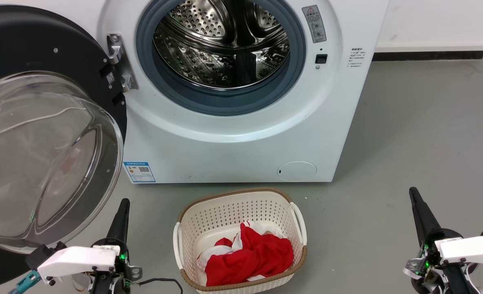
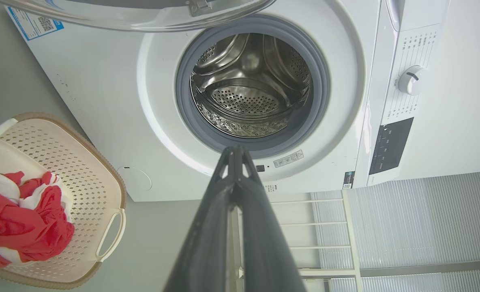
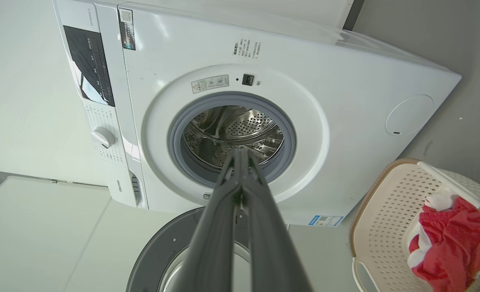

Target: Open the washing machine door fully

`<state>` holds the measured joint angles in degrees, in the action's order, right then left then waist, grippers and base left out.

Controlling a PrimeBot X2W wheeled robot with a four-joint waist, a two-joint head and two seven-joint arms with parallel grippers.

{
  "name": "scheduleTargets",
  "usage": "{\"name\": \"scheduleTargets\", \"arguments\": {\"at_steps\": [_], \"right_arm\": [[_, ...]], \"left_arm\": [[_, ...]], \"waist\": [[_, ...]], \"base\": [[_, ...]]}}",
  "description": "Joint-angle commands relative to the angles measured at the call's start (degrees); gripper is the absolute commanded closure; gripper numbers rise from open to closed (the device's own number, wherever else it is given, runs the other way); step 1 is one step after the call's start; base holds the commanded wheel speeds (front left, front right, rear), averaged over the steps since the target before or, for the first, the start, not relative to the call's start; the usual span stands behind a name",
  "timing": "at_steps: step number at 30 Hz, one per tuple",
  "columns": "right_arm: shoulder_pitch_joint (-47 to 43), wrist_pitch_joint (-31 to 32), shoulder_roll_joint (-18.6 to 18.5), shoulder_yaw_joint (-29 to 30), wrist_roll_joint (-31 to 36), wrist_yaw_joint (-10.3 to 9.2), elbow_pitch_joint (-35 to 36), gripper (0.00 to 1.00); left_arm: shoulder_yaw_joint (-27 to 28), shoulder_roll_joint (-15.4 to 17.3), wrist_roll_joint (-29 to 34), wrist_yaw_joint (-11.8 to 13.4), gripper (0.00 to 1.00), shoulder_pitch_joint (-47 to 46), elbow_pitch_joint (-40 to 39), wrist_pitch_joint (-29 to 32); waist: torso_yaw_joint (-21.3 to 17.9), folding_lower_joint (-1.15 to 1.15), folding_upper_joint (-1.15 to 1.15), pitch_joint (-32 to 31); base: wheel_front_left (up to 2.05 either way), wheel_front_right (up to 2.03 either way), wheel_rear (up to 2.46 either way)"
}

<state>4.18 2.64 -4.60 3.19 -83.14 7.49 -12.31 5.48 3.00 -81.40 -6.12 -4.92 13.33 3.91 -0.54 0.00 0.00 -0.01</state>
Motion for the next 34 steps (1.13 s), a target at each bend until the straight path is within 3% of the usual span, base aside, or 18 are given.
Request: {"name": "scheduleTargets", "arguments": {"at_steps": [1, 25, 34], "right_arm": [[1.01, 0.33, -0.05, 0.23, -1.38, 0.01, -0.11, 1.0], [2.23, 2.45, 0.3, 1.33, -11.26, 0.0, -1.75, 1.0], [2.23, 2.47, 0.48, 1.55, -10.83, 0.0, -1.73, 1.0]], "left_arm": [[0.2, -0.01, -1.26, -0.49, 1.0, -0.96, 0.05, 0.35], [1.27, -0.18, -11.25, -1.55, 1.0, -1.59, 0.83, 2.89], [1.23, -0.17, -11.03, -1.55, 1.0, -1.54, 0.81, 2.84]], "waist": [[0.03, 0.0, 0.0, 0.01], [0.53, 0.0, 0.0, 0.18], [0.54, 0.0, 0.0, 0.19]], "base": [[0.0, 0.0, 0.0], [0.0, 0.0, 0.0], [0.0, 0.0, 0.0]]}}
